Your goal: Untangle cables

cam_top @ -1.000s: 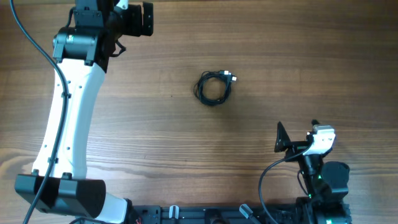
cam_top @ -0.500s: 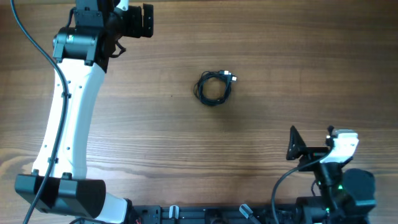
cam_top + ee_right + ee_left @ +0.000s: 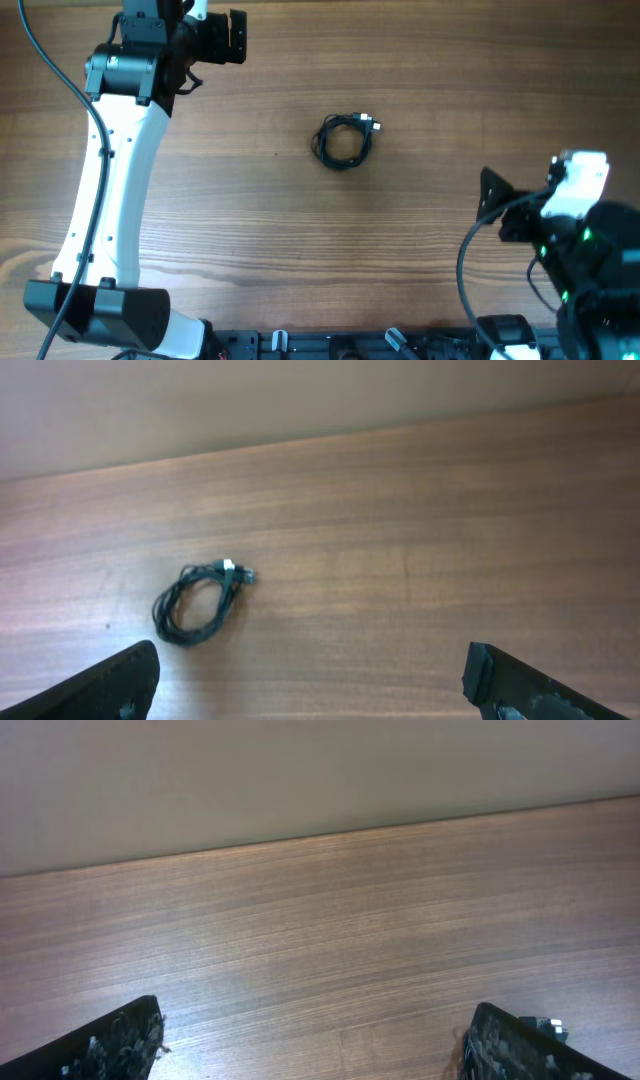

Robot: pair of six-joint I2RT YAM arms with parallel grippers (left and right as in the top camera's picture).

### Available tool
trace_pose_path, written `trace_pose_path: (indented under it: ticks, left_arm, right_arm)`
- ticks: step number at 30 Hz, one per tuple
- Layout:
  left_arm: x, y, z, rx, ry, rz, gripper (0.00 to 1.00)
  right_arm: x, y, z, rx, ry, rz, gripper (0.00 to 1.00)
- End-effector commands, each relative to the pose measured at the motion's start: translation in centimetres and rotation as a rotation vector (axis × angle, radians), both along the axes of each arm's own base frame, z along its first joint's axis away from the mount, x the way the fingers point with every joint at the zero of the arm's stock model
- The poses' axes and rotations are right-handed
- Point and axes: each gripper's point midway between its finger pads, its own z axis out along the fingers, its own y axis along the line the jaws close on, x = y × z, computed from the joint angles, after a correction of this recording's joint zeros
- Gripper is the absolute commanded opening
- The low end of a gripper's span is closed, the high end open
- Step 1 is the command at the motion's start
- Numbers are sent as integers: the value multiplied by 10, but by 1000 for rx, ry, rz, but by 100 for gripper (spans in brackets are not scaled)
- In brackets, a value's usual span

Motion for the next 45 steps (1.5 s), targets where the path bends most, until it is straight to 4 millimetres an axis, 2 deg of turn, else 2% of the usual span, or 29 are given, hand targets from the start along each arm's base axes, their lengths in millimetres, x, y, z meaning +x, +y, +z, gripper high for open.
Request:
trace_pose_path:
  ticks: [1, 4, 13, 19, 23, 27, 30, 39, 45]
  left_arm:
    - [-1, -2, 2, 13, -1, -10, 100]
    - [-2, -2, 0, 14, 8, -10, 100]
    - [-3, -2, 2, 13, 5, -10, 100]
    - [-3, -2, 2, 13, 4, -10, 100]
    - [-3, -2, 2, 13, 3, -10, 100]
    - [-3, -2, 2, 13, 4, -10, 100]
    - [-3, -2, 2, 13, 4, -10, 100]
    - [-3, -2, 2, 7, 6, -6, 100]
    - [-5, -14, 2, -51, 17, -50, 100]
  right_arm:
    - [14, 4, 24, -7, 0, 30, 100]
    - [28, 5, 35, -10, 8, 32, 100]
    - [89, 8, 71, -34, 40, 45, 100]
    - [132, 10, 90, -66, 55, 64, 100]
    - [154, 11, 95, -87, 71, 77, 100]
    - [175, 12, 86, -132, 98, 111, 100]
    - [189, 13, 69, -178, 138, 148, 100]
    - [208, 25, 25, -192, 239, 250, 100]
    - [212, 25, 24, -192, 237, 248, 100]
